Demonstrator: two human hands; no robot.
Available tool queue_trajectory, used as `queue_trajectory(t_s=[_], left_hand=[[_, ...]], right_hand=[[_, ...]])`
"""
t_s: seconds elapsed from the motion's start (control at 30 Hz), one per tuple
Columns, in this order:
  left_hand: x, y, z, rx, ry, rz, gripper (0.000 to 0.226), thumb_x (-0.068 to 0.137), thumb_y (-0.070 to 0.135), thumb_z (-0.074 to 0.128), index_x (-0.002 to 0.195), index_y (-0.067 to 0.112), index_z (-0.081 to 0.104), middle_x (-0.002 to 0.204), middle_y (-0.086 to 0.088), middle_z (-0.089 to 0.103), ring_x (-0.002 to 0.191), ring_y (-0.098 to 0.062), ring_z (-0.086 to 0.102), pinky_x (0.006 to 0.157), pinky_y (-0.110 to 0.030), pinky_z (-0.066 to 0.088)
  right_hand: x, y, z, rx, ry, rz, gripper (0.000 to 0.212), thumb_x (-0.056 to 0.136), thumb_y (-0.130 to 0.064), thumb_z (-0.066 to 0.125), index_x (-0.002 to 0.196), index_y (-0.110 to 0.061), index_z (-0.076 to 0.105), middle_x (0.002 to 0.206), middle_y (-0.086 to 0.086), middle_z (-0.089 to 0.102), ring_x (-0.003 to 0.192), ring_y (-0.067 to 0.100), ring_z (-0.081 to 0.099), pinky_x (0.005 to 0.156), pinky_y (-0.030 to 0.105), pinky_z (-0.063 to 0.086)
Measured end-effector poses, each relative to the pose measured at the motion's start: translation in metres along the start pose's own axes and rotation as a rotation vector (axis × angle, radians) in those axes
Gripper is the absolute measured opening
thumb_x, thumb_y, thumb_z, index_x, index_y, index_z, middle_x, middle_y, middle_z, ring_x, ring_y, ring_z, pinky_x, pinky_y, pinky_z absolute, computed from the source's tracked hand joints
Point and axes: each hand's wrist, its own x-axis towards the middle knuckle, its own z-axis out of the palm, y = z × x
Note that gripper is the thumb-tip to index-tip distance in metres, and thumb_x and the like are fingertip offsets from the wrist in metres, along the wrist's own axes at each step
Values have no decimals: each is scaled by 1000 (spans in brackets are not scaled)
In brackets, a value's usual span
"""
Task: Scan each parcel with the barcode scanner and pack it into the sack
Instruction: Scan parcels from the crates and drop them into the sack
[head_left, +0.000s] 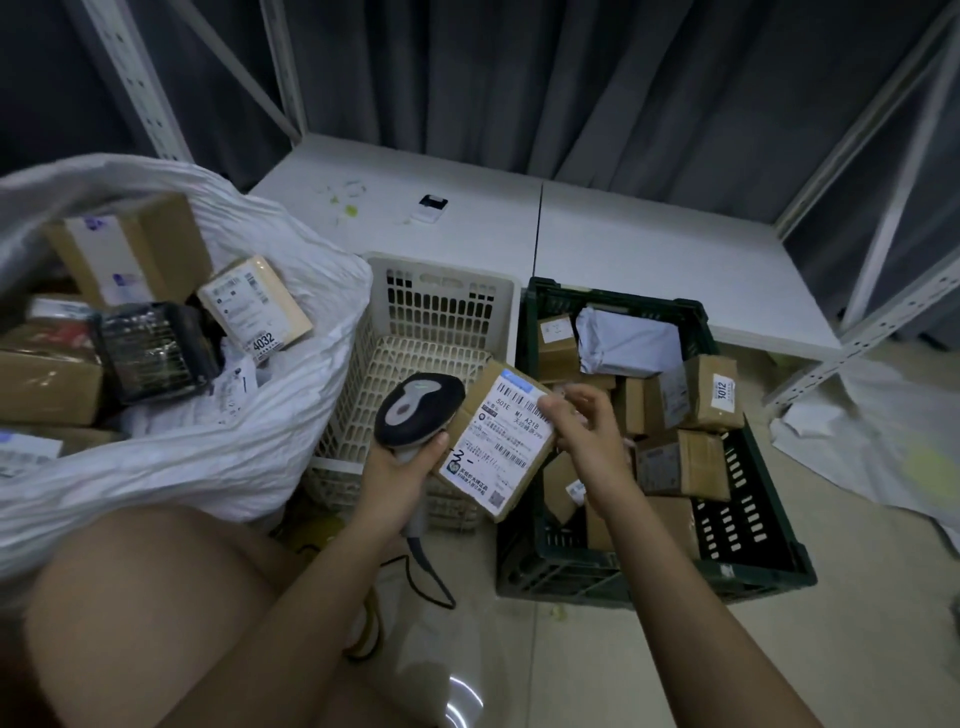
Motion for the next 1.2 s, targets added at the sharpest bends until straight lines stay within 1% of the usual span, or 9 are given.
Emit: queue_trajectory(t_s=[0.1, 0.17, 0.33, 0.53, 0.6, 0.73, 0.83, 0.97, 1.2], left_hand=[[4, -2, -13, -17, 25, 0, 32, 84, 12, 71, 114, 19, 62, 108, 3, 68, 103, -13, 64, 89, -29, 52], [9, -1, -20, -15, 37, 6, 40, 84, 13, 71, 121, 16, 58, 111, 6, 66, 102, -8, 62, 93, -31, 48], [16, 2, -37, -12, 41, 16, 59, 81, 22, 75, 135, 15, 52, 125, 2, 63, 113, -13, 59, 102, -39, 46], [17, 9, -37, -73, 53, 75, 56, 85, 17, 71, 136, 15, 49, 129, 7, 58, 115, -7, 55, 103, -31, 42], [18, 11, -38, -90, 54, 62, 52, 85, 18, 70, 134, 17, 51, 125, 9, 59, 113, -5, 56, 106, -33, 41], [20, 11, -39, -110, 69, 43, 55, 85, 23, 71, 136, 18, 52, 130, 5, 60, 119, -11, 55, 109, -40, 40], [21, 12, -41, -110, 67, 28, 53, 85, 23, 72, 134, 18, 53, 128, 4, 61, 117, -12, 57, 108, -42, 41], [19, 14, -40, -115, 58, 24, 51, 86, 21, 70, 134, 16, 53, 128, 2, 61, 115, -11, 56, 106, -36, 42], [16, 17, -38, -109, 24, 7, 57, 85, 23, 70, 138, 16, 49, 132, 2, 58, 119, -12, 54, 106, -36, 42]], right_hand=[[2, -2, 18, 76, -81, 14, 27, 92, -24, 63, 119, -21, 61, 115, 1, 64, 100, 15, 64, 68, 16, 50], [5, -2, 25, 136, -144, 73, 34, 96, -19, 56, 129, -22, 58, 123, 1, 64, 109, 12, 62, 77, 17, 50], [11, -11, 26, 161, -298, 192, 44, 93, -31, 54, 136, -32, 48, 126, -3, 65, 118, 14, 58, 90, 38, 50], [11, -17, 30, 144, -207, 78, 38, 91, -23, 64, 127, -28, 51, 121, 3, 66, 116, 20, 62, 86, 37, 55], [9, -15, 31, 142, -252, 48, 54, 84, -20, 73, 130, -33, 49, 124, 3, 65, 118, 18, 61, 88, 33, 53], [10, -7, 32, 33, -407, 71, 106, 71, -30, 85, 148, -52, 16, 140, -5, 55, 126, 14, 54, 102, 41, 46], [10, -9, 31, 60, -424, 95, 92, 81, -36, 75, 146, -56, 14, 139, -10, 56, 125, 17, 55, 101, 48, 45], [6, -18, 32, 92, -299, 14, 49, 89, -22, 66, 125, -50, 46, 125, 2, 66, 117, 22, 62, 92, 46, 53], [11, -20, 29, 72, -161, -31, 42, 90, -16, 66, 126, -32, 48, 118, 5, 66, 110, 23, 65, 86, 49, 57]])
